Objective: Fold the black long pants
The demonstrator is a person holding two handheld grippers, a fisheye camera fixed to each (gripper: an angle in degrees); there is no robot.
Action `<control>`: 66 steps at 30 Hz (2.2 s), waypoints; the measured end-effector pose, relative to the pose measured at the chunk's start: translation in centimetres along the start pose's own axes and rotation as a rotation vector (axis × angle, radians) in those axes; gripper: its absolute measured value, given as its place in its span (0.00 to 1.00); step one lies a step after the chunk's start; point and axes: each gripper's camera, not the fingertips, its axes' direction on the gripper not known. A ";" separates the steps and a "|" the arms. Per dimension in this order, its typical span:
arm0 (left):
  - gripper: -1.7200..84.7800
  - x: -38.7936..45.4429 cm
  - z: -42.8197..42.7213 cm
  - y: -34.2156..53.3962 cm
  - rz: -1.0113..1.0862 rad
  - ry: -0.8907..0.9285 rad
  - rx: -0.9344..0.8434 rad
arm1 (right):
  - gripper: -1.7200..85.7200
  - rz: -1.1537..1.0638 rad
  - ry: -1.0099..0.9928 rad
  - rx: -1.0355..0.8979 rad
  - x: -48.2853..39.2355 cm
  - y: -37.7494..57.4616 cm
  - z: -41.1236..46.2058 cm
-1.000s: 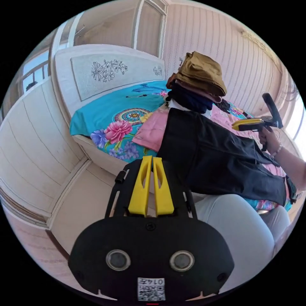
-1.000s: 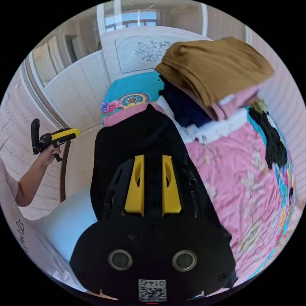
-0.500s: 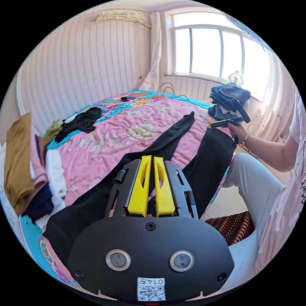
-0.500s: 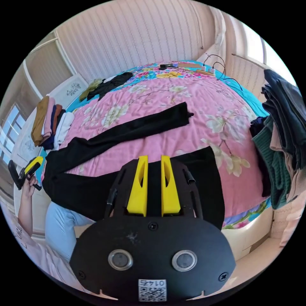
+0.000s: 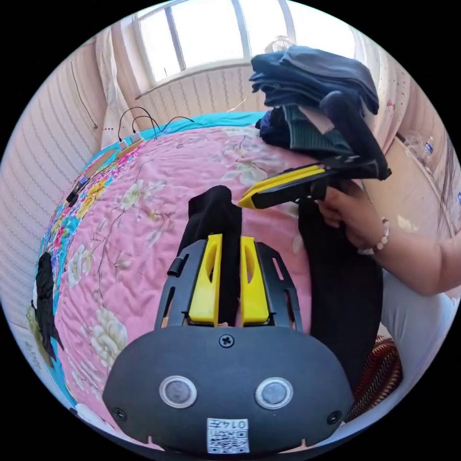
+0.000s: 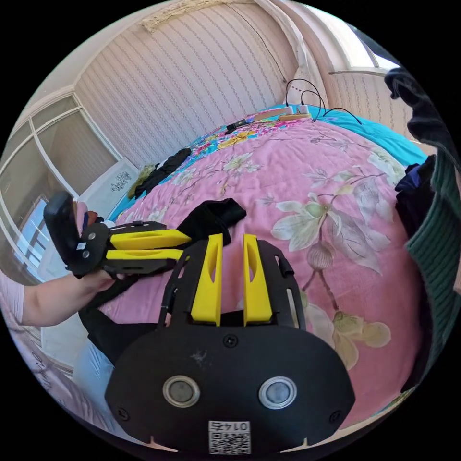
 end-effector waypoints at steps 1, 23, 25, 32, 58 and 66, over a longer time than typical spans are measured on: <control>0.09 -0.1 1.7 -0.7 0.028 0.000 -0.038 | 0.10 0.010 -0.017 -0.001 0.9 0.1 0.1; 0.01 -6.2 0.2 -6.2 -0.069 0.355 0.174 | 0.15 0.048 -0.114 0.005 18.0 3.4 2.6; 0.01 -6.8 -0.1 -7.1 -0.053 0.338 0.192 | 0.16 0.040 -0.163 0.024 19.4 3.8 2.6; 0.01 -9.5 -0.9 -9.7 -0.042 0.363 0.254 | 0.18 -0.097 -0.323 0.126 22.5 5.4 2.1; 0.01 -18.2 24.3 -19.1 -0.346 0.157 -0.106 | 0.02 -0.041 -0.296 0.126 28.5 9.5 1.8; 0.02 -19.1 22.3 -19.6 -0.308 0.149 0.011 | 0.02 0.018 -0.273 0.045 28.7 8.7 4.3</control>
